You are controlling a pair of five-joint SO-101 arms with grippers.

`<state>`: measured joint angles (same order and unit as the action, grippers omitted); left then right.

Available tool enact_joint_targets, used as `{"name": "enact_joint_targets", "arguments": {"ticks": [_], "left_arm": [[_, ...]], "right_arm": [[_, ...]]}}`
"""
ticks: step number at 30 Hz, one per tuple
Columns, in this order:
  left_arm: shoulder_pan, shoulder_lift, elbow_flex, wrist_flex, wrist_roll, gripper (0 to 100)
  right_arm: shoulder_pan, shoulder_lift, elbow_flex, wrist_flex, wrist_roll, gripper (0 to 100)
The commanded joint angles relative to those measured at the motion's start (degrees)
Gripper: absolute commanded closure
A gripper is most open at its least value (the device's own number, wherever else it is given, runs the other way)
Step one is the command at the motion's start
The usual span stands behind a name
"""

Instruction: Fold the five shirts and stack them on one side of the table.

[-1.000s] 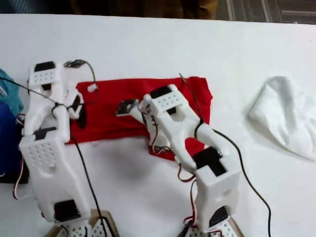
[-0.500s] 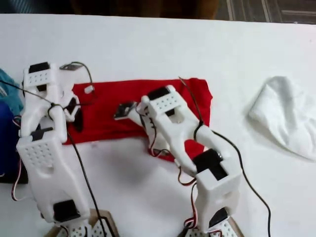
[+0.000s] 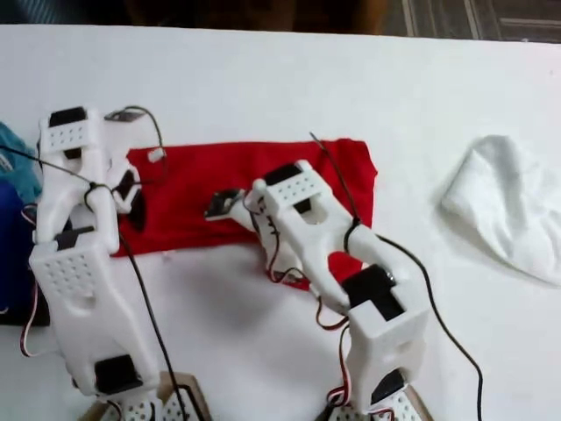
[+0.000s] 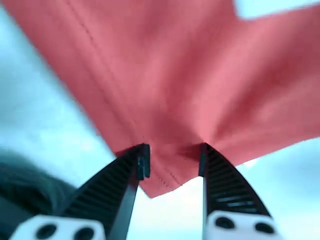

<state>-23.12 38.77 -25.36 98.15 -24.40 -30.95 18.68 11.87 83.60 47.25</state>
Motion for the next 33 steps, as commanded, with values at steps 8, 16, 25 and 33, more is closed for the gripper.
{"name": "enact_joint_targets", "arguments": {"ticks": [8,16,25,33], "left_arm": [[-0.44,-1.14,-9.8,4.13,-0.26,82],[-0.18,-1.14,-9.8,3.78,1.49,82],[2.11,-0.53,-9.8,-2.55,16.7,82],[2.37,-0.44,-9.54,-10.46,25.05,97]], "right_arm": [[-0.4,-11.56,-0.18,4.97,0.09,73.3],[3.03,-20.44,-1.67,3.74,0.18,73.4],[19.38,-9.45,-17.58,-12.88,-9.32,95.4],[26.77,14.37,-39.21,-19.03,-14.15,98.0]]}}
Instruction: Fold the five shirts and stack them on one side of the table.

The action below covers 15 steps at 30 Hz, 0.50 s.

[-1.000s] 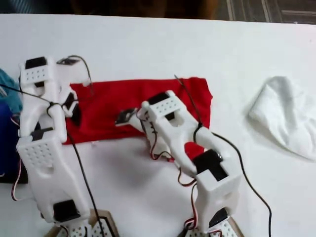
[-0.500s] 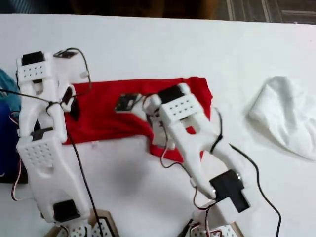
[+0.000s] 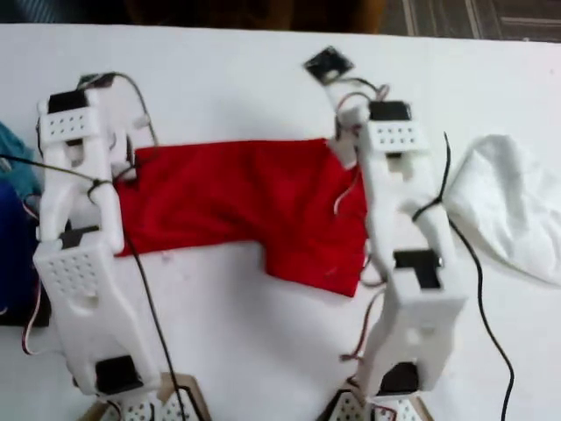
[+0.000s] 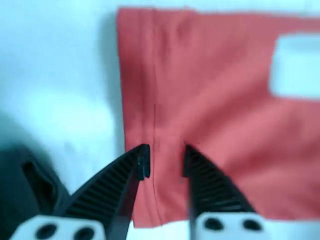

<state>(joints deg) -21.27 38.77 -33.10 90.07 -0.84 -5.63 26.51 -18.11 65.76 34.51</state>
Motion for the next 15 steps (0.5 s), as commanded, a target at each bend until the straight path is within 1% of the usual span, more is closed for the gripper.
{"name": "enact_joint_targets", "arguments": {"ticks": [1,5,9,12,15], "left_arm": [[0.53,-0.35,-1.63,-3.25,1.58,98],[0.44,1.85,-2.07,-5.45,1.85,97],[0.35,7.03,-2.15,-6.51,1.93,97],[0.35,9.76,-2.33,-6.86,2.02,97],[-0.35,10.55,-5.05,-6.33,3.78,97]], "right_arm": [[1.98,9.54,-12.22,-0.84,-2.02,98.0],[3.91,20.62,-24.53,2.15,-2.99,98.0],[5.58,29.23,-36.57,8.4,-2.9,98.0],[6.2,33.27,-44.66,13.85,-2.9,98.0],[6.11,35.82,-52.22,18.68,-2.81,98.0]]}}
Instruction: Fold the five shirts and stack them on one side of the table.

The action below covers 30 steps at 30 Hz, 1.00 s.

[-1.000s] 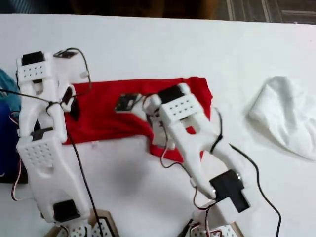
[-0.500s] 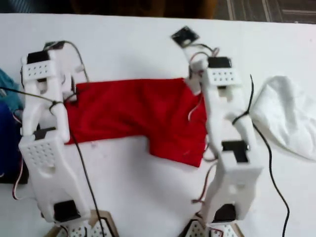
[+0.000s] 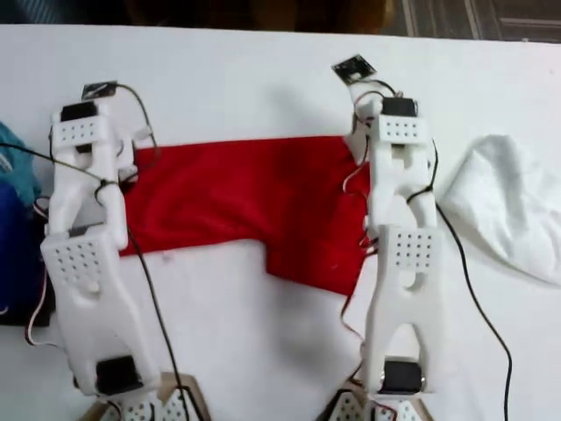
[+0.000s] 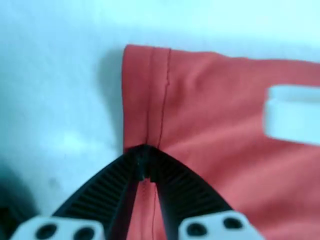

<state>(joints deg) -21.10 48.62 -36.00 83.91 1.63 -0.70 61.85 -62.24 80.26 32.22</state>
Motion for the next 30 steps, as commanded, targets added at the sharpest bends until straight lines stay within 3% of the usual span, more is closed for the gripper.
{"name": "enact_joint_targets", "arguments": {"ticks": [1,11,15,24,30], "left_arm": [[-0.97,0.79,-2.59,-0.35,1.93,97],[-2.55,0.79,-2.42,-0.18,2.46,97],[-2.64,0.7,-2.86,1.76,2.37,97],[-4.66,-2.73,-6.55,11.52,1.93,88],[-6.95,-5.36,-12.18,18.29,-4.66,88]], "right_arm": [[1.19,0.84,-10.46,5.58,-0.44,98.0],[1.27,1.45,-30.51,20.35,-0.18,97.9],[2.24,0.13,-33.49,21.32,-0.18,97.9],[2.42,-14.29,-25.32,21.41,-0.44,97.8],[2.42,-31.6,-3.87,21.41,-0.62,97.8]]}}
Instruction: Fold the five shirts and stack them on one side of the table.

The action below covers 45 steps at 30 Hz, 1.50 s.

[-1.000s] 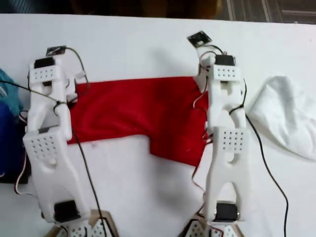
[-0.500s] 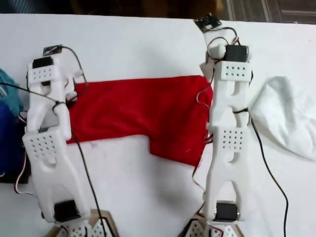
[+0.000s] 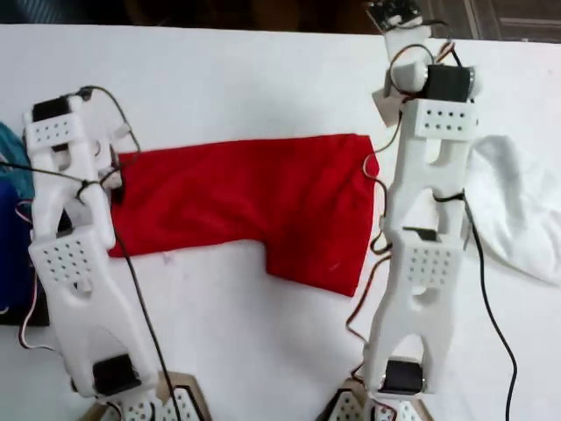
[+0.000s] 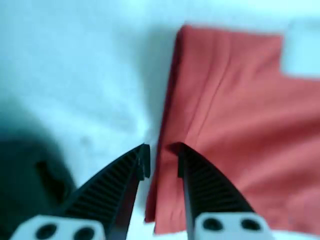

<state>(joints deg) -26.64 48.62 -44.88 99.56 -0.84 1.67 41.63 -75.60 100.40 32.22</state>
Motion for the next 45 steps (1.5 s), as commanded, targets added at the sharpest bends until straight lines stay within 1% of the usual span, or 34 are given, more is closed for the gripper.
{"name": "enact_joint_targets", "arguments": {"ticks": [1,7,10,14,17,19,25,28,31,33,38,43,45], "left_arm": [[-2.11,-6.24,-3.38,2.73,-2.73,88],[-4.22,-12.92,1.27,2.73,-5.54,88],[-4.22,-17.05,5.32,2.73,-5.89,88],[-4.13,-22.33,10.42,2.73,-5.98,88],[-3.96,-25.67,13.67,2.64,-6.51,88],[-3.96,-27.87,15.69,2.64,-8.97,88],[-4.22,-34.55,23.08,1.58,-12.75,88],[-4.13,-38.33,27.65,-0.18,-13.19,88],[-4.13,-42.11,33.27,-2.55,-13.19,88],[-4.13,-44.57,37.41,-4.4,-13.19,88],[-4.22,-50.29,47.52,-9.14,-13.19,88],[-4.22,-54.24,55.6,-14.42,-13.27,88],[-4.04,-55.12,58.15,-15.91,-13.27,88]], "right_arm": [[-0.13,-14.73,14.42,1.27,-0.62,97.8],[-2.95,-33.36,41.93,0.92,-0.26,97.8],[-3.47,-40.04,50.37,0.84,-0.26,97.5],[-5.41,-45.05,61.54,0.84,-0.26,97.8],[-5.93,-46.2,64.35,-0.04,-0.26,97.8],[-6.64,-46.37,64.97,-1.45,-0.18,97.8],[-11.3,-46.11,69.1,0.84,-0.18,97.8],[-13.41,-46.2,74.81,0.57,0.26,97.5],[-15.43,-46.73,78.51,0.48,3.43,97.4],[-15.87,-47.25,79.65,0.75,3.69,97.4],[-15.69,-53.93,85.54,0.04,4.22,97.4],[-16.4,-63.34,97.41,-5.05,4.22,97.4],[-17.98,-66.15,103.91,-7.34,4.22,97.3]]}}
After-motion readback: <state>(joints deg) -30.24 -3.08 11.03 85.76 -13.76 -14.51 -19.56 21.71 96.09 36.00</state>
